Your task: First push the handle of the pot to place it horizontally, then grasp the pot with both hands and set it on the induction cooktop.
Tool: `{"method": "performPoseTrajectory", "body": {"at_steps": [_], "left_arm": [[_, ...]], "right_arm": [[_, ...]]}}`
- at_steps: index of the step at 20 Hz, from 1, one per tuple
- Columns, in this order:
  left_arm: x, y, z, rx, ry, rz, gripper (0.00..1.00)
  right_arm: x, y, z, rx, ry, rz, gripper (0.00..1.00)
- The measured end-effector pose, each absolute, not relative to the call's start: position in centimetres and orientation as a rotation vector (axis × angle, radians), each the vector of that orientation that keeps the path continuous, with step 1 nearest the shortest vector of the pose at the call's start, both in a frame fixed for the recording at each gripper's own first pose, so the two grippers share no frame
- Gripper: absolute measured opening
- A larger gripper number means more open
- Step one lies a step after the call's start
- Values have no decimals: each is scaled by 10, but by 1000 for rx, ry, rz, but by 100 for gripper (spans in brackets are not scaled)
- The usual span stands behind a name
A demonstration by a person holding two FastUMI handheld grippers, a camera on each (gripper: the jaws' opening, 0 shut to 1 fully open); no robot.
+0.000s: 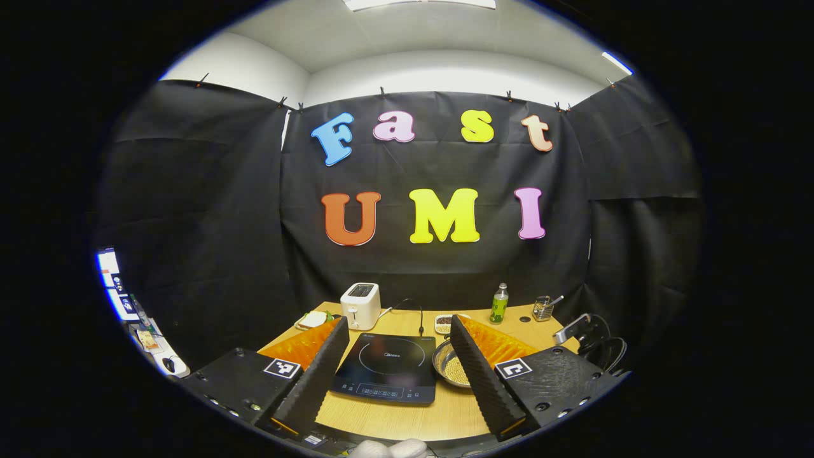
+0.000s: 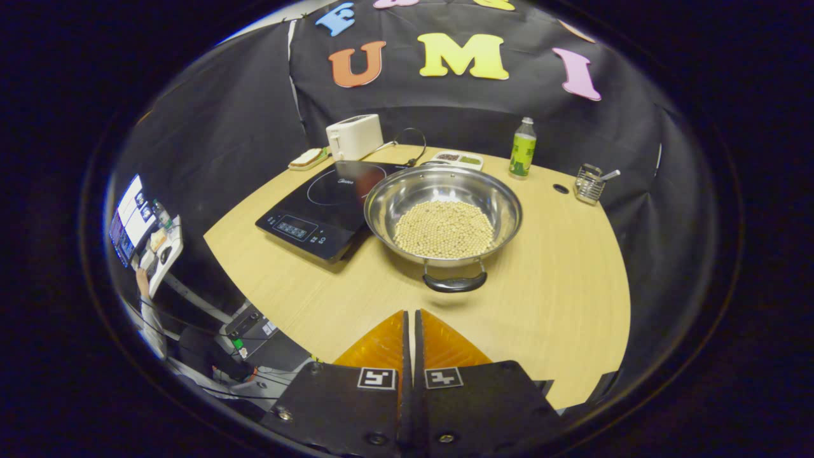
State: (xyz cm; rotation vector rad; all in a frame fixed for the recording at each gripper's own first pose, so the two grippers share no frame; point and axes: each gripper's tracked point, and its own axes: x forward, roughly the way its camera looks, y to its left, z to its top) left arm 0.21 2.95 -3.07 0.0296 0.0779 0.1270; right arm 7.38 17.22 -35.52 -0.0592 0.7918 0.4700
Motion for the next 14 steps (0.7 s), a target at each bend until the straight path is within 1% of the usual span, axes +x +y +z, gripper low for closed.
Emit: {"method": "performPoseTrajectory", "body": {"at_steps": [2, 3, 4, 5, 6, 8, 9, 10, 11, 12, 13, 14], "left_arm": [[-1, 31, -30, 30, 82, 155, 95], [-4, 32, -29, 32, 82, 173, 95], [-4, 34, -30, 34, 85, 191, 95], [-5, 37, -31, 34, 91, 210, 95], [-6, 37, -33, 30, 98, 227, 95], [-11, 40, -36, 27, 112, 267, 95], [-14, 42, -37, 26, 116, 285, 95], [-15, 42, -39, 25, 124, 302, 95], [-15, 42, -41, 21, 134, 316, 95], [-17, 45, -44, 16, 142, 330, 95], [-16, 44, -45, 12, 143, 342, 84], [-17, 43, -43, 10, 143, 352, 95]], "right_arm": [[86, 182, -363, -75, 801, 492, 0], [94, 187, -367, -81, 807, 498, 0], [100, 191, -373, -80, 815, 507, 4], [106, 195, -377, -80, 827, 509, 4], [112, 196, -382, -83, 839, 505, 1], [122, 201, -390, -83, 861, 513, 1], [127, 203, -392, -83, 865, 520, 4], [130, 204, -394, -86, 868, 525, 1], [132, 205, -397, -88, 871, 534, 4], [133, 205, -399, -91, 878, 545, 1], [135, 203, -401, -98, 880, 549, 4], [138, 200, -404, -109, 884, 550, 1]]}}
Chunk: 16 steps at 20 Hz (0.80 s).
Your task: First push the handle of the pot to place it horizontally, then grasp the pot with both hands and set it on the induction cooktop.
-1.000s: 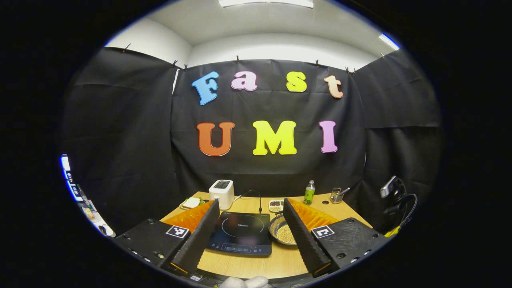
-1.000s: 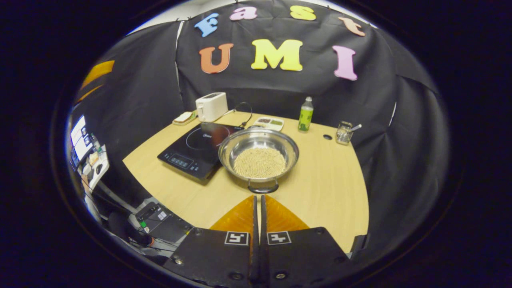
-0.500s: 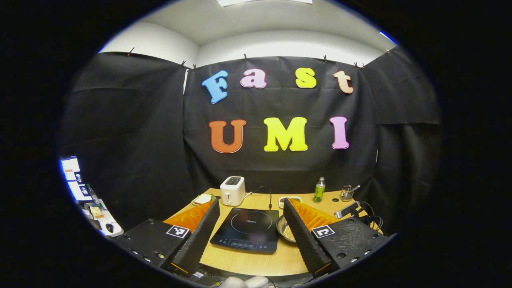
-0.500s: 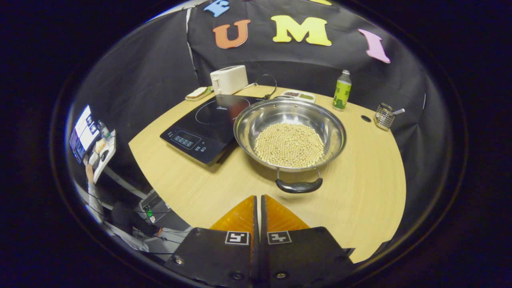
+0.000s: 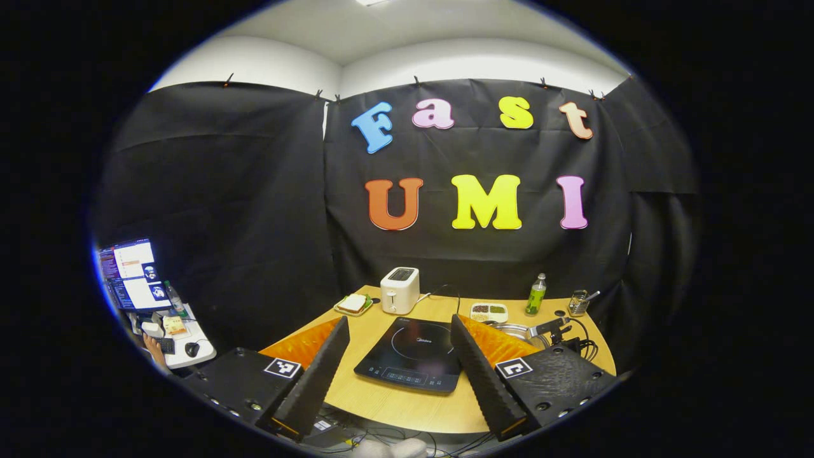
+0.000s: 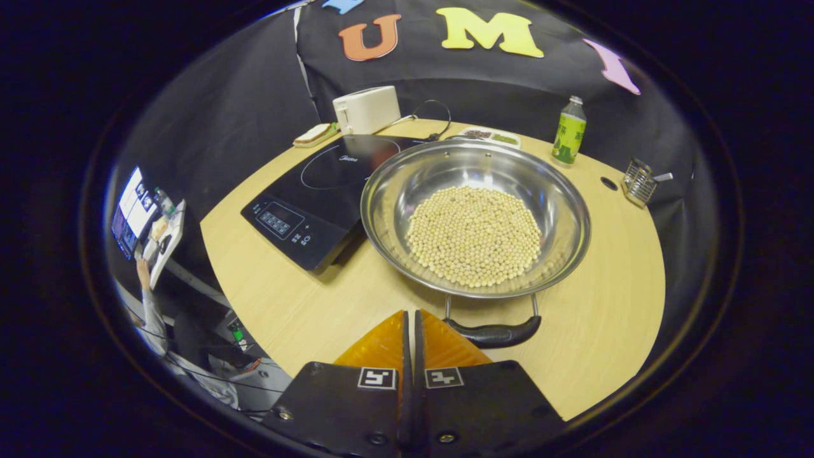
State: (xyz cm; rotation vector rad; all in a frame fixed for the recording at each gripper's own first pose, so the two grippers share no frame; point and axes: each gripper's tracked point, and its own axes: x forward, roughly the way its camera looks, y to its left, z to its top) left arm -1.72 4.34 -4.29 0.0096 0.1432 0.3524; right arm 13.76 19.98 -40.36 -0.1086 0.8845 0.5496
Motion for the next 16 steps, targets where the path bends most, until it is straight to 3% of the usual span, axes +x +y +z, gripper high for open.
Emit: {"method": "performPoseTrajectory", "body": {"at_steps": [2, 3, 4, 16], "left_arm": [[-14, 42, -42, 7, 143, 367, 95], [-13, 40, -41, 5, 141, 372, 84], [-12, 38, -40, 4, 139, 376, 95], [7, 12, -40, -14, 131, 400, 95]], "right_arm": [[137, 199, -405, -91, 899, 570, 4], [137, 198, -406, -90, 903, 578, 2], [138, 197, -405, -89, 894, 587, 1], [149, 153, -409, -122, 914, 611, 1]]}}
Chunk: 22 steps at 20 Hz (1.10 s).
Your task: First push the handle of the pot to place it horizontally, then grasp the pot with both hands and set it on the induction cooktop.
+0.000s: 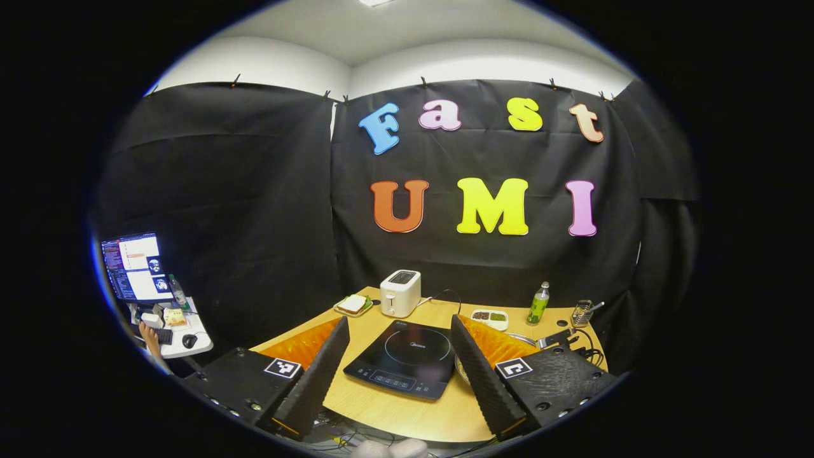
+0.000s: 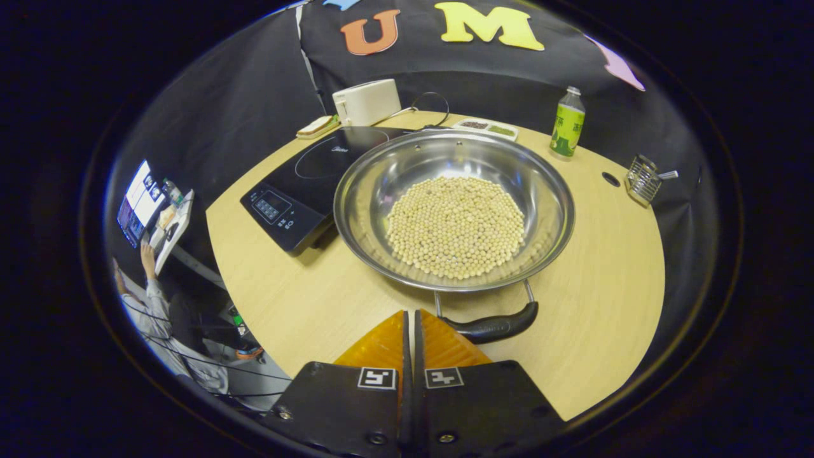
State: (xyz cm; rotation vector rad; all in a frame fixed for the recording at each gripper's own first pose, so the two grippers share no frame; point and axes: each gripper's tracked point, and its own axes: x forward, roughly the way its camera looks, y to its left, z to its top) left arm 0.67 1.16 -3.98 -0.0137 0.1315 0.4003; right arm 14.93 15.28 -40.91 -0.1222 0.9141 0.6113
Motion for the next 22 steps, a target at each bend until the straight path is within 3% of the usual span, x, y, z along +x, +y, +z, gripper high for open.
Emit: {"method": "performPoseTrajectory", "body": {"at_steps": [22], "left_arm": [[37, -27, -50, -20, 148, 437, 95]], "right_arm": [[204, 76, -409, -178, 917, 581, 1]]}}
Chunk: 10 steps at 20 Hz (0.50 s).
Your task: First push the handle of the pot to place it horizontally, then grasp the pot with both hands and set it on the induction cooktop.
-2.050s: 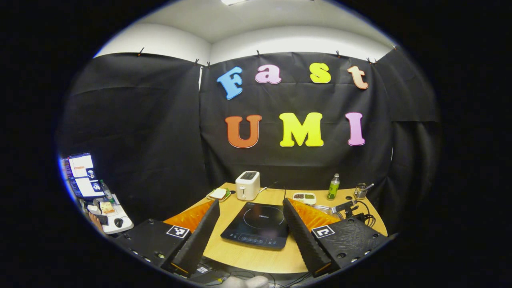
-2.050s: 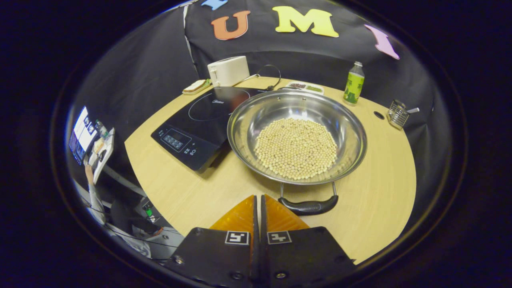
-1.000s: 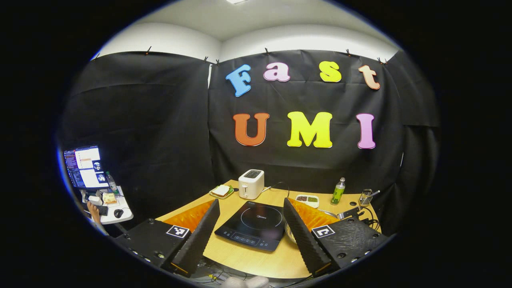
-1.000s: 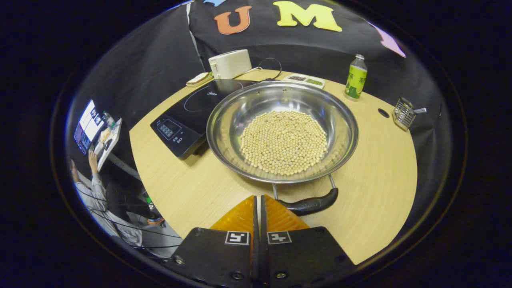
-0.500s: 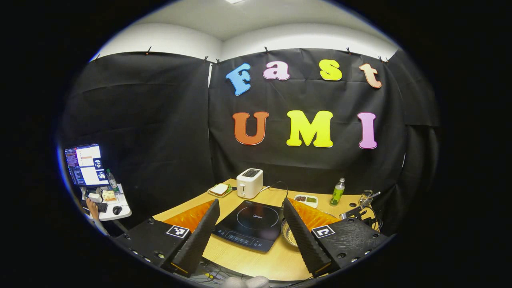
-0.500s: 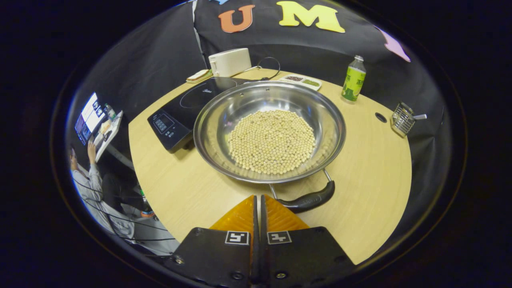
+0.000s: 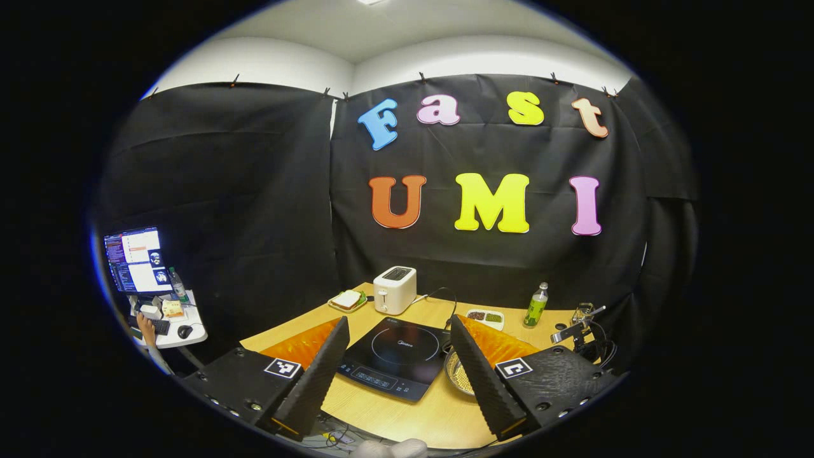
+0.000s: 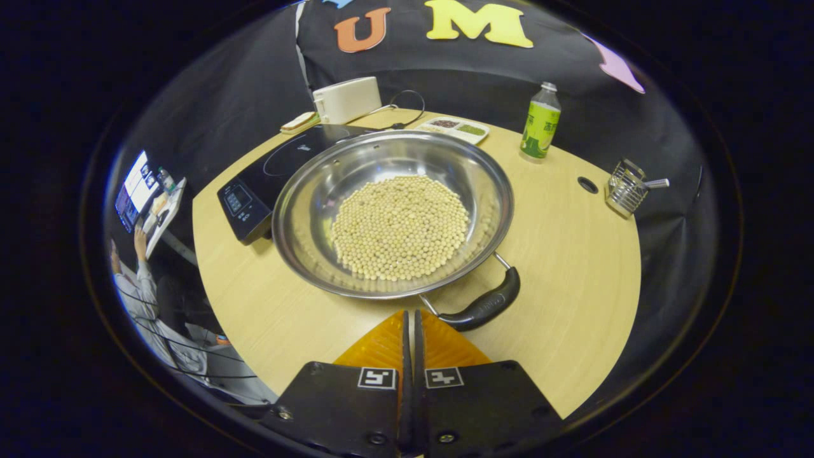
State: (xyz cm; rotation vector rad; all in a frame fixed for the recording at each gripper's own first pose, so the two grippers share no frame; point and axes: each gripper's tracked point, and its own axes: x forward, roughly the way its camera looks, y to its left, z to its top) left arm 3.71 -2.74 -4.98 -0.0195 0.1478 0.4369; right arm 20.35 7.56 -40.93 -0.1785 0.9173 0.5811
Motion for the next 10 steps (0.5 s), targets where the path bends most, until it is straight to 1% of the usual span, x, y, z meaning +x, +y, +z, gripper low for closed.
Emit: {"method": "performPoseTrajectory", "body": {"at_steps": [10], "left_arm": [[56, -29, -55, -21, 150, 426, 95]], "right_arm": [[233, 48, -410, -169, 924, 525, 1]]}}
